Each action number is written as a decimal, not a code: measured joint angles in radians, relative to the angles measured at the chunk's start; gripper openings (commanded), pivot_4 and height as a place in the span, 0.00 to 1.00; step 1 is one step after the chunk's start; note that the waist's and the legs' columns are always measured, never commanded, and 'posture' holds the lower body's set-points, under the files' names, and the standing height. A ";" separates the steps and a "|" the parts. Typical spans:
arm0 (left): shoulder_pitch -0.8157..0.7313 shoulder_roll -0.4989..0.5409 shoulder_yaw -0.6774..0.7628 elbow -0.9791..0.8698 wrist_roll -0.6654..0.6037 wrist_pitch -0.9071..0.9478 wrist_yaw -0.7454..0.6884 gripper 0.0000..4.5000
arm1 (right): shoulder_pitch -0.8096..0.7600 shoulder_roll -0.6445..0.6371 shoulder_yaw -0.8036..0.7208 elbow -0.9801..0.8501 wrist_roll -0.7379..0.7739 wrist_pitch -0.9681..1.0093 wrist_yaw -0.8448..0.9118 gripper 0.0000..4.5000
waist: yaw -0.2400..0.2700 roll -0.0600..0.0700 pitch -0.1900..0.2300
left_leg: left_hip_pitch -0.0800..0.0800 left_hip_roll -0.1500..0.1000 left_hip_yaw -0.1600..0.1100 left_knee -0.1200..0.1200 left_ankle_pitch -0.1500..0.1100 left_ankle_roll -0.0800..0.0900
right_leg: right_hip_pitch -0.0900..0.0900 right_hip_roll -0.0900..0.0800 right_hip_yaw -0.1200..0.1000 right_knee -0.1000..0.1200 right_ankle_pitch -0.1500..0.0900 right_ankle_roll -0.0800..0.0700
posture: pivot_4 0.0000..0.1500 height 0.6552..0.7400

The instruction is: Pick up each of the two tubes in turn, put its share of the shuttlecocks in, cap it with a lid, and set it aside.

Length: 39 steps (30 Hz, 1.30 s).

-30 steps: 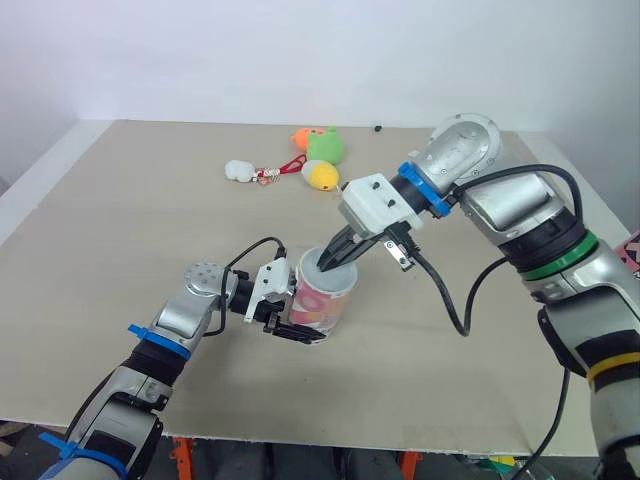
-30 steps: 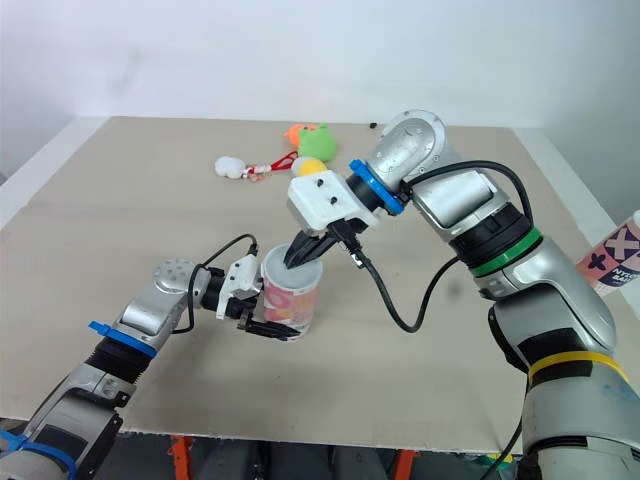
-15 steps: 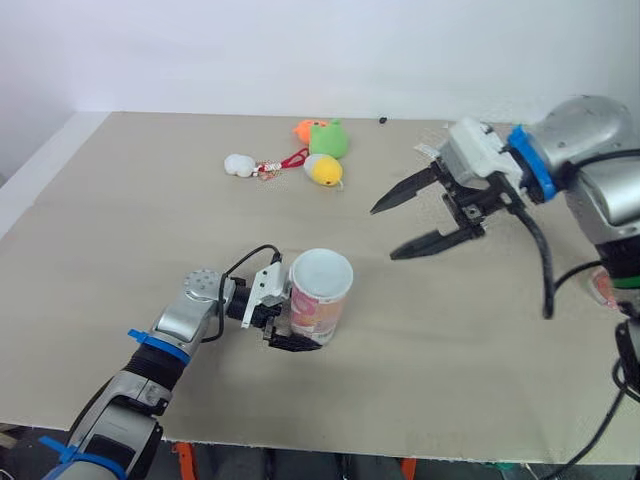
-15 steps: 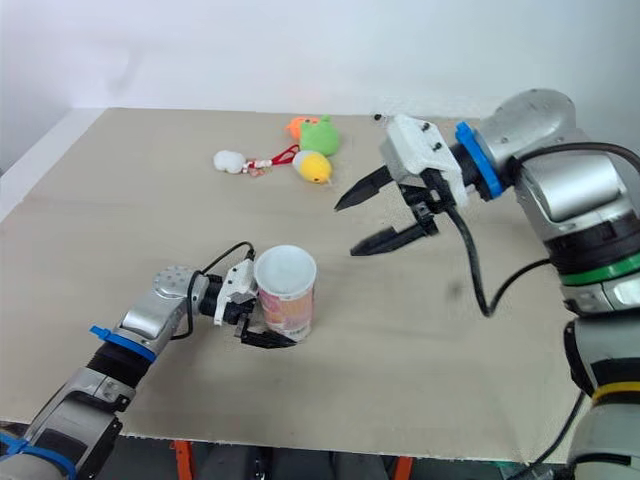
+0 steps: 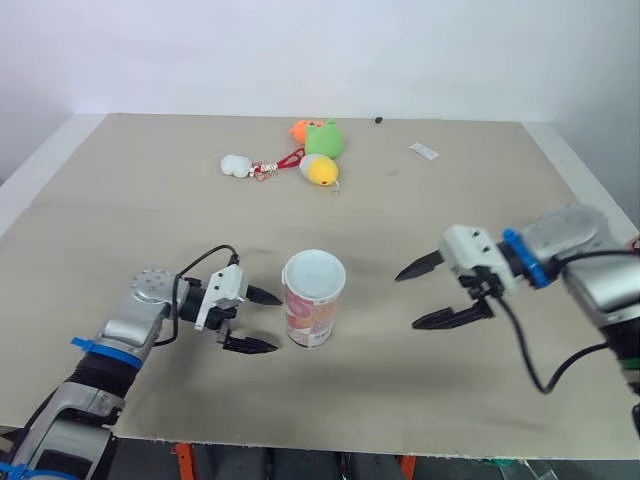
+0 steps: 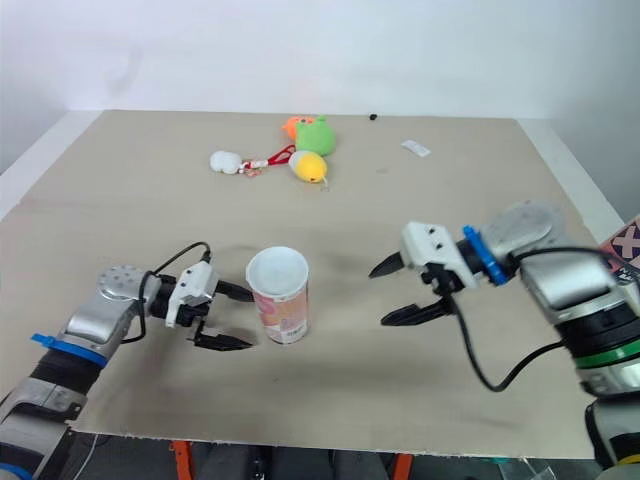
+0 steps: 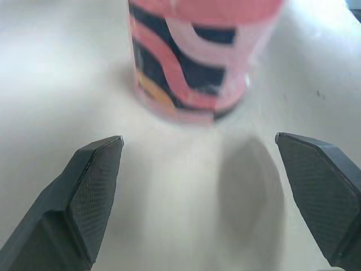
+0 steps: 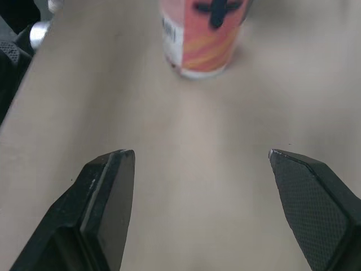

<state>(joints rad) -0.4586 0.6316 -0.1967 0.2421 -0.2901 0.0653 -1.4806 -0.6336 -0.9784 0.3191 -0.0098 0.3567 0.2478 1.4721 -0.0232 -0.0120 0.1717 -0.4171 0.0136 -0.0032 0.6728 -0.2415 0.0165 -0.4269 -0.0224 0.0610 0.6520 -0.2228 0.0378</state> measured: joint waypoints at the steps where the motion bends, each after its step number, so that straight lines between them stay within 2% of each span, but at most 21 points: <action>1: 0.010 0.013 0.007 -0.013 -0.007 0.007 -0.004 1.00 | 0.008 0.025 0.000 -0.003 -0.013 -0.004 -0.015 0.91 | 0.000 0.000 0.000 | 0.000 0.000 0.000 0.000 0.000 0.000 | 0.000 0.000 0.000 0.000 0.000 0.000 | 1.00 0.91; 7: 0.062 0.059 0.160 -0.151 -0.163 0.104 0.006 1.00 | 0.045 0.226 0.056 -0.006 -0.085 -0.003 -0.096 0.91 | 0.002 -0.002 0.001 | -0.001 -0.001 -0.001 0.001 0.002 -0.003 | 0.001 -0.001 -0.001 0.001 0.000 0.001 | 1.00 0.91; 12: 0.110 0.106 0.217 -0.266 -0.251 0.218 0.030 1.00 | 0.050 0.281 0.067 -0.005 -0.099 0.003 -0.102 0.91 | 0.000 -0.003 0.001 | 0.000 -0.001 -0.001 0.000 0.002 -0.004 | 0.001 -0.001 -0.001 0.000 0.000 0.002 | 1.00 0.91; 22: 0.164 0.180 0.291 -0.376 -0.282 0.292 0.102 1.00 | 0.034 0.501 0.079 0.097 -0.120 -0.006 -0.166 0.91 | 0.000 -0.004 0.002 | 0.001 0.002 0.000 0.000 0.006 -0.010 | 0.001 0.002 -0.003 0.002 0.002 -0.001 | 1.00 0.91; 39: 0.192 0.210 0.318 -0.428 -0.317 0.371 0.143 1.00 | 0.033 0.633 0.070 0.115 -0.086 0.061 -0.188 0.91 | 0.000 -0.004 0.002 | 0.002 0.003 0.000 0.000 0.006 -0.011 | 0.001 0.004 -0.003 0.002 0.002 -0.001 | 1.00 0.91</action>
<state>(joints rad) -0.2666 0.8419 0.1208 -0.1864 -0.6074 0.4358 -1.3371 -0.6006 -0.3451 0.3889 0.1050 0.2707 0.3087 1.2845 -0.0234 -0.0162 0.1734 -0.4151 0.0164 -0.0029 0.6725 -0.2351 0.0051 -0.4254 -0.0186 0.0579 0.6542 -0.2206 0.0364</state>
